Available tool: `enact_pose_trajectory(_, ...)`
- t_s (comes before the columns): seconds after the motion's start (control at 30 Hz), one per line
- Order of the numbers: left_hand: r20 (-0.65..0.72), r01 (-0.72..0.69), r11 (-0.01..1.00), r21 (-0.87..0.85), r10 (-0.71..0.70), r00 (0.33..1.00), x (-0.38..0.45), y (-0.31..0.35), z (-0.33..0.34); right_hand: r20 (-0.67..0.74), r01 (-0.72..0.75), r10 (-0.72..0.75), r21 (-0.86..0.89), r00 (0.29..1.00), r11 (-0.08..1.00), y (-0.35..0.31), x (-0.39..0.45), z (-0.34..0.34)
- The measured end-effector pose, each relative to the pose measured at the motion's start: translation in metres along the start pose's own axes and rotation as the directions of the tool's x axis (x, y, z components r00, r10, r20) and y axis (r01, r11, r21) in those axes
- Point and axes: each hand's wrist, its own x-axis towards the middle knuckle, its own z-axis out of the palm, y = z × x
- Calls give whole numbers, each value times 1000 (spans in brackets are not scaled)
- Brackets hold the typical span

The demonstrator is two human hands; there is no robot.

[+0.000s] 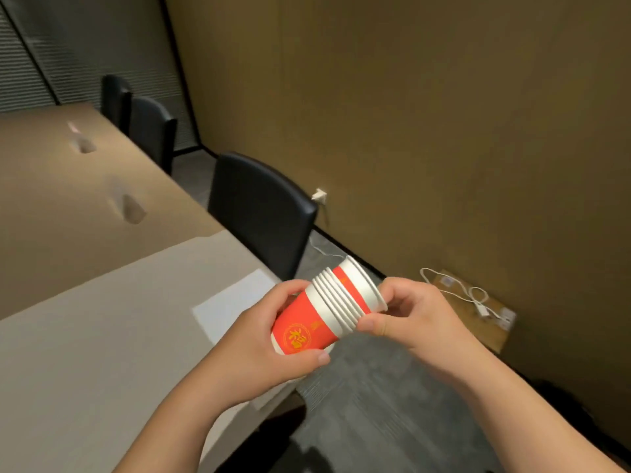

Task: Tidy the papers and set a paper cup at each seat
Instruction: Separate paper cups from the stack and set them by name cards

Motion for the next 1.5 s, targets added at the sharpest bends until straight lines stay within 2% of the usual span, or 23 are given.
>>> enact_pose_trajectory(0.1,48,-69,998,-5,70,996,38,24,32,-43,-3,3,-10,999,1000,11,-4,-54)
enact_pose_trajectory(0.2,83,-122,992,-37,124,989,77,41,56,-88,1,4,61,996,998,24,3,-93)
enact_pose_trajectory(0.33,101,-130,988,-79,138,985,134,48,75,-125,19,-4,120,992,993,35,29,-138)
enact_pose_trajectory(0.5,57,-183,980,-73,187,981,226,45,75,-147,73,-76,-27,986,997,47,98,-186)
enact_pose_trajectory(0.7,0,-246,963,-112,247,969,344,45,48,27,92,-90,-104,996,990,35,219,-241)
enact_pose_trajectory(0.87,-109,-208,969,-136,194,975,420,33,10,151,165,-149,-101,977,981,39,334,-258)
enact_pose_trajectory(1.03,-222,-112,985,-129,82,972,463,12,-20,212,221,-219,15,952,975,62,432,-249)
enact_pose_trajectory(1.17,-337,-3,991,-134,-42,941,503,-9,-45,336,229,-274,166,901,959,79,521,-234)
enact_pose_trajectory(1.3,-430,77,994,-73,-101,897,543,-24,-69,436,204,-309,271,845,941,97,610,-220)
enact_pose_trajectory(1.43,-530,117,986,-118,-162,832,583,-34,-95,574,135,-338,367,746,921,93,703,-205)
enact_pose_trajectory(1.5,-601,119,980,-162,-194,775,600,-41,-110,640,129,-371,393,673,911,90,748,-189)
